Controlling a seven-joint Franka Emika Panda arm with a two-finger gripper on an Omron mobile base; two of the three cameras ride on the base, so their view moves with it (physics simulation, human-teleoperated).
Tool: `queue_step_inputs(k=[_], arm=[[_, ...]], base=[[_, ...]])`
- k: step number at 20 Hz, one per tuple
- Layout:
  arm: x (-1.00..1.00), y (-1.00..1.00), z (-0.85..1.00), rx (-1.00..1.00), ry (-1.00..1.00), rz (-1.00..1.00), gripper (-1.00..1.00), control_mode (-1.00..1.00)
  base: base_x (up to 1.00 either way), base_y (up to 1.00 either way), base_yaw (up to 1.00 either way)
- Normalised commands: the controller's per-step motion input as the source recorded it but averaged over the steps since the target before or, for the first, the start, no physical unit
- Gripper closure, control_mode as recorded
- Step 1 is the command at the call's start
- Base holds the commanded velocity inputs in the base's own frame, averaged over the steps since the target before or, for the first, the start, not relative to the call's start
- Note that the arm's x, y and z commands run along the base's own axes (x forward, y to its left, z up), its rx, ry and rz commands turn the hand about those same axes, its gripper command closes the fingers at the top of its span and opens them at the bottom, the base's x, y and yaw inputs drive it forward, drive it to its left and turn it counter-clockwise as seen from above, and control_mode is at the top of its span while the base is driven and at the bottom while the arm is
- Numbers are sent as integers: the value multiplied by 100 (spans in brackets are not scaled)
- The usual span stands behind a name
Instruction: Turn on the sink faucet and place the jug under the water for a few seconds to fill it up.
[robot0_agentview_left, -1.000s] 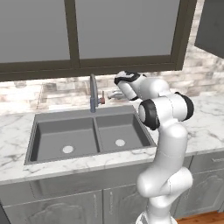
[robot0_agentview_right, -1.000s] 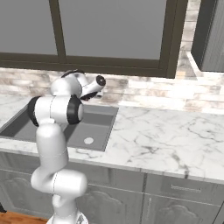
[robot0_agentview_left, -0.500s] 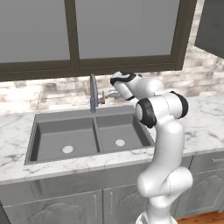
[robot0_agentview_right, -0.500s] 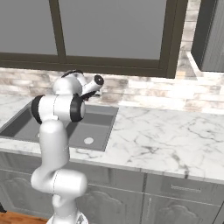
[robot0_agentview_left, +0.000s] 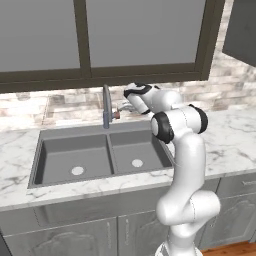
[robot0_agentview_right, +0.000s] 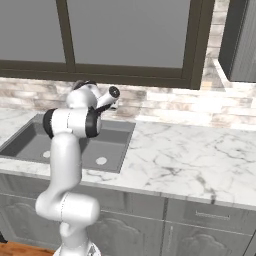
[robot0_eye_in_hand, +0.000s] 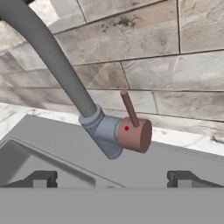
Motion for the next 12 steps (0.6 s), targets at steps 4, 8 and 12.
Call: queue_step_inputs(k=[4,8,12], arm=[[37,0,-5,0,0,-4,-100,-100],[25,0,-12,0,0,-3,-100,-100],[10,0,-14,0,0,-2,-100,-100]], base=[[0,0,0],[0,0,0],[0,0,0]])
